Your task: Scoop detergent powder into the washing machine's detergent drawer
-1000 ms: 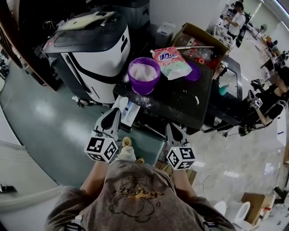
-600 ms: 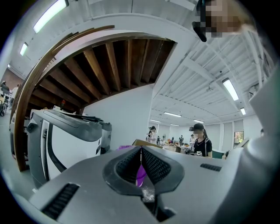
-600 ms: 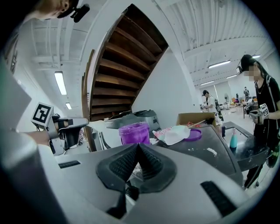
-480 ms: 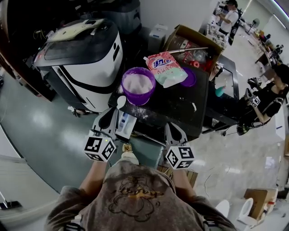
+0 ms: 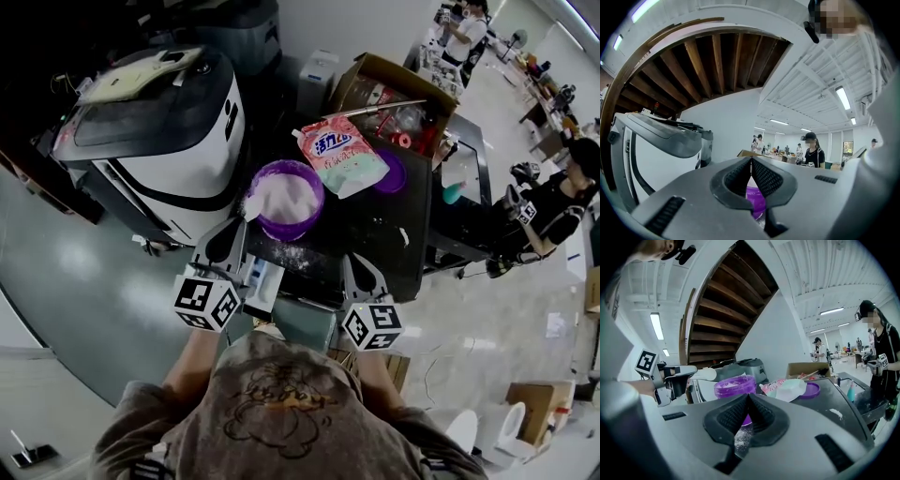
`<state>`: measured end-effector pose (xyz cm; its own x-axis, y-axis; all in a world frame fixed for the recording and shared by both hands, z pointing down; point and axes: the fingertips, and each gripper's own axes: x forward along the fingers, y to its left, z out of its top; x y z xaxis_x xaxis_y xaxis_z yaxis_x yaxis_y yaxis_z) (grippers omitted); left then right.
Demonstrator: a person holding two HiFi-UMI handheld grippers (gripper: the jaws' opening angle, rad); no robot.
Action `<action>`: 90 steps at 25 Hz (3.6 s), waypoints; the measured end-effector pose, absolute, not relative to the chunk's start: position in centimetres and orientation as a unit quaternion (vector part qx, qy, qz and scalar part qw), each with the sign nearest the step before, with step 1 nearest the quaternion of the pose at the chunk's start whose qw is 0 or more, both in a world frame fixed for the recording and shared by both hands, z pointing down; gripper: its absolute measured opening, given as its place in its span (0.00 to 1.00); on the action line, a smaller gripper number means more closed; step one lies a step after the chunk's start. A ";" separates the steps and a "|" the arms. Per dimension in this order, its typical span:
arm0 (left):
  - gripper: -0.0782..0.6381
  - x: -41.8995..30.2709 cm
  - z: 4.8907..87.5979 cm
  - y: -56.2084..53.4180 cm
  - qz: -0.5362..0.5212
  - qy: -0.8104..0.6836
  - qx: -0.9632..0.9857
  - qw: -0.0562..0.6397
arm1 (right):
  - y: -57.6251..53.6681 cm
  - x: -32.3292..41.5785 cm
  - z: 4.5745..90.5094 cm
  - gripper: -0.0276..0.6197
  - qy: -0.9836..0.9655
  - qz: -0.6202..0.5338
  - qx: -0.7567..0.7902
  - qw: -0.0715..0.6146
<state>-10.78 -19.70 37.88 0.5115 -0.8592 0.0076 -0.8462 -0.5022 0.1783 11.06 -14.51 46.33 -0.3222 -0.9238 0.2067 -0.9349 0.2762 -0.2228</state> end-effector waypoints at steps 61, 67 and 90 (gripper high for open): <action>0.14 -5.6 43.4 -31.1 0.288 -0.271 0.918 -0.022 | -23.5 11.7 48.2 0.04 -0.806 0.174 0.566 0.011; 0.14 -5.2 43.6 -31.0 0.297 -0.259 0.919 -0.016 | -23.8 11.7 48.4 0.04 -0.808 0.177 0.562 0.012; 0.14 -4.1 44.6 -28.3 0.338 -0.189 0.922 0.015 | -24.2 11.6 48.5 0.04 -0.814 0.179 0.553 0.012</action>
